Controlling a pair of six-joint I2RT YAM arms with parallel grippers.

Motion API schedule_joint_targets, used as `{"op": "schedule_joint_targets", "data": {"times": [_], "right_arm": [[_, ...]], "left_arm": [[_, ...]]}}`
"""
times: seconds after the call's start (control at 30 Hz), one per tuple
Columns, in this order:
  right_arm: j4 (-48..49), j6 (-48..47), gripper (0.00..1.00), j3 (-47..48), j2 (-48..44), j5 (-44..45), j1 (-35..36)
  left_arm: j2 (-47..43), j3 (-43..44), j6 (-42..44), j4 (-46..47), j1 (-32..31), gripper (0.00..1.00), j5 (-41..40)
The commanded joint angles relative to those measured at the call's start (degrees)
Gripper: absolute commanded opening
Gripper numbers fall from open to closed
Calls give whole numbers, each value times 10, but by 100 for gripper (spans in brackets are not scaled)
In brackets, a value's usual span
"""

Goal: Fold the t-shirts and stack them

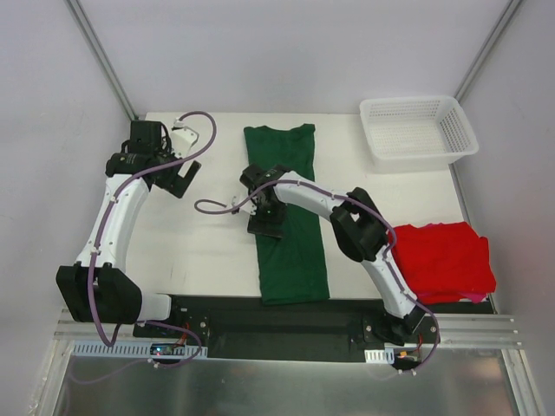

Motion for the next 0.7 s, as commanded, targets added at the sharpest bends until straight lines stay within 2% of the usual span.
{"op": "schedule_joint_targets", "data": {"times": [0.0, 0.37, 0.67], "right_arm": [[19, 40, 97, 76, 73, 14, 7], [4, 29, 97, 92, 91, 65, 1], [16, 68, 96, 171, 76, 38, -23]], "left_arm": [[-10, 20, -4, -1, -10, 99, 13], [-17, 20, 2, -3, -25, 99, 14], [-16, 21, 0, -3, -34, 99, 18]]}}
